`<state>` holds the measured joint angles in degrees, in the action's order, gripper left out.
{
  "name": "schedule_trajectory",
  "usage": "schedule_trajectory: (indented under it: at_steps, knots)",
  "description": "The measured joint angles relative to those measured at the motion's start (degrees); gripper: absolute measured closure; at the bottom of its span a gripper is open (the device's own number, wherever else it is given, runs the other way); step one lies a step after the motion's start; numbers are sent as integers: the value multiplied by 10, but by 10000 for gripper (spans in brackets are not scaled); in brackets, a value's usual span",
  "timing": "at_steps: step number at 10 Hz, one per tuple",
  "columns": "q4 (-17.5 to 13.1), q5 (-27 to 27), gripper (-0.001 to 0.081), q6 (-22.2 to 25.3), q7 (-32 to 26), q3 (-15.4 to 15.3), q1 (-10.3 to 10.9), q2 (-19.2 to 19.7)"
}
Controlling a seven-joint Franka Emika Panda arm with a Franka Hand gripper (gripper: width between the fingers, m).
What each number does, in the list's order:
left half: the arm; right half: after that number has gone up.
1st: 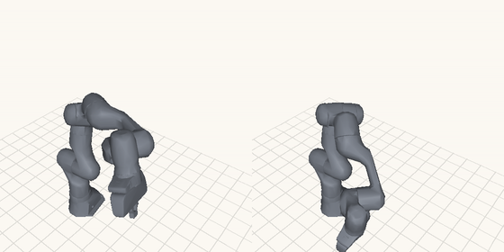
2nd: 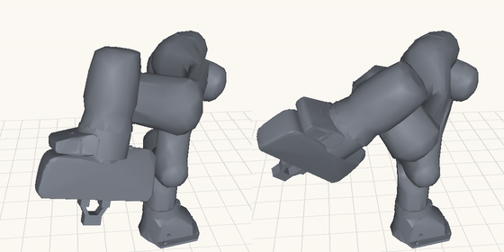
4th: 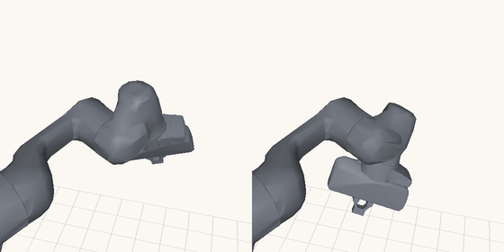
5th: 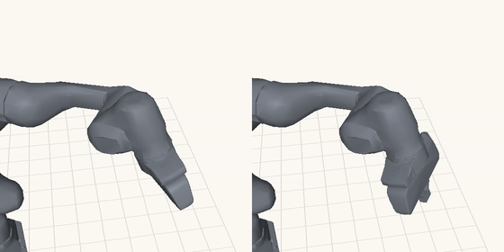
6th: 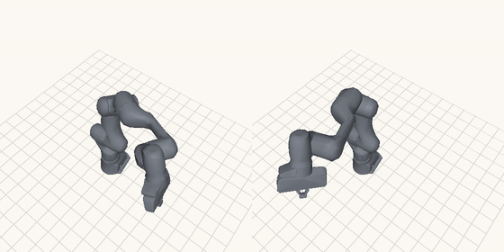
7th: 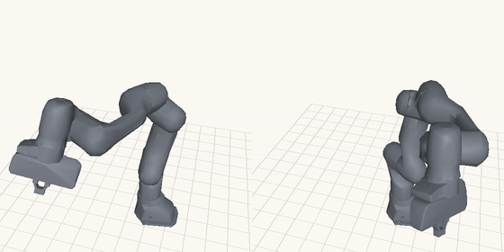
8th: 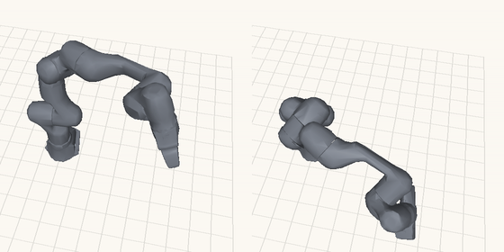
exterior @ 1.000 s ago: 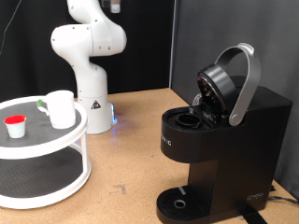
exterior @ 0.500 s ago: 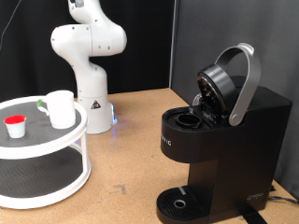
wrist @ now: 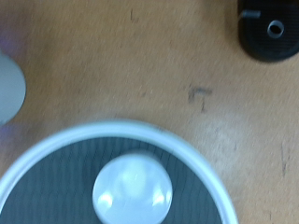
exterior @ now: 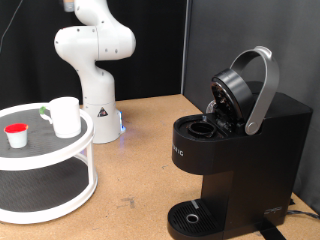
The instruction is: Make a cup of coffee with the keurig machine
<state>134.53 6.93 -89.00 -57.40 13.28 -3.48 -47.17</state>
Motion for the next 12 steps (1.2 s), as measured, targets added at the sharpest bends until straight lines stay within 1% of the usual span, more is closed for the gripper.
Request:
schedule_trajectory:
  at_steps: [3, 5, 7, 9, 10, 11, 12]
  knots:
    - [-4, 48, 1, 16, -48, 48, -17, 3]
    - [-7, 65, 1, -1, -68, 81, -26, 3]
    - [-13, 75, 1, -10, -83, 108, -29, 3]
    - [-14, 76, 1, -10, -86, 112, -29, 5]
    - [-10, 76, 1, -16, -84, 112, -29, 5]
    - [2, 77, 1, -34, -80, 114, -30, 4]
    - [19, 82, 1, -63, -73, 116, -31, 5]
